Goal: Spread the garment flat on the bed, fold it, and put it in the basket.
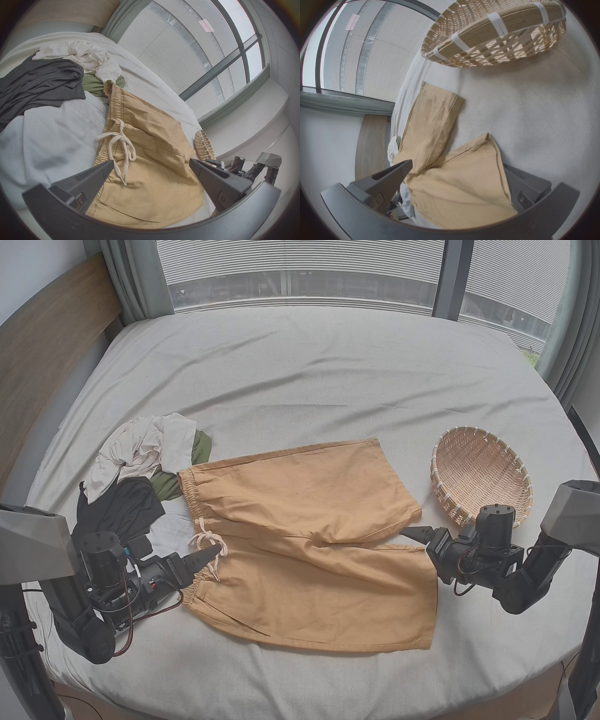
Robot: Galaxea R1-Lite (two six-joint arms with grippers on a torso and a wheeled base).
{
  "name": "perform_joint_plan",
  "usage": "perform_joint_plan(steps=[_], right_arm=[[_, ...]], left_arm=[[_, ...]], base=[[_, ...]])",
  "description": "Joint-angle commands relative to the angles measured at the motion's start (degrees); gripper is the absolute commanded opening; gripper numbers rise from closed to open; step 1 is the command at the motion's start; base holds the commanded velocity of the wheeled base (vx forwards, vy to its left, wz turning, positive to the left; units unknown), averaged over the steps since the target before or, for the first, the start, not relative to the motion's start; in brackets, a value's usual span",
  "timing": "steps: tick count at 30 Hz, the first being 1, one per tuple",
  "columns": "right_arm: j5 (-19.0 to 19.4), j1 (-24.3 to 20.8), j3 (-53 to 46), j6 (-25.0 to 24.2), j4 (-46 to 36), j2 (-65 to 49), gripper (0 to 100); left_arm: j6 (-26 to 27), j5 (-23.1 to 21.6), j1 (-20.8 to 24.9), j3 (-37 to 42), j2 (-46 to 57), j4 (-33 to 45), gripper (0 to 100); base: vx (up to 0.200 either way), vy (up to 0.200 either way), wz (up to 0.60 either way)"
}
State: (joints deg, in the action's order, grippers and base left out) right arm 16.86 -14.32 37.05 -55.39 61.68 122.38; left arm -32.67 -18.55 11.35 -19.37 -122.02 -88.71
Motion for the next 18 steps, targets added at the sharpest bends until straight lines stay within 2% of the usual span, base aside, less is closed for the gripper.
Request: perform_joint_plan(steps=[1, 4, 9, 18], right_arm=[[1.25, -0.97, -0.13, -1.47, -1.66, -5.31, 100], [2.12, -1.85, -0.22, -3.23, -2.8, -8.74, 100], [2.92, -2.38, 0.22, -3.14, -6.49, -11.38, 100], [2.65, -0.44, 0.57, -2.44, -5.26, -4.43, 100]], left_arm=[[-0.02, 0.1, -0.1, -0.32, -1.38, -0.06, 100], [-0.02, 0.1, -0.01, -0.4, -1.47, -0.06, 100], [-0.02, 0.18, -0.01, -0.4, -1.38, -0.06, 100], [0.33, 0.18, -0.1, -0.32, -1.38, -0.06, 100]], base=[[0.0, 0.0, 0.0], [0.0, 0.0, 0.0], [0.0, 0.0, 0.0], [0.0, 0.0, 0.0]])
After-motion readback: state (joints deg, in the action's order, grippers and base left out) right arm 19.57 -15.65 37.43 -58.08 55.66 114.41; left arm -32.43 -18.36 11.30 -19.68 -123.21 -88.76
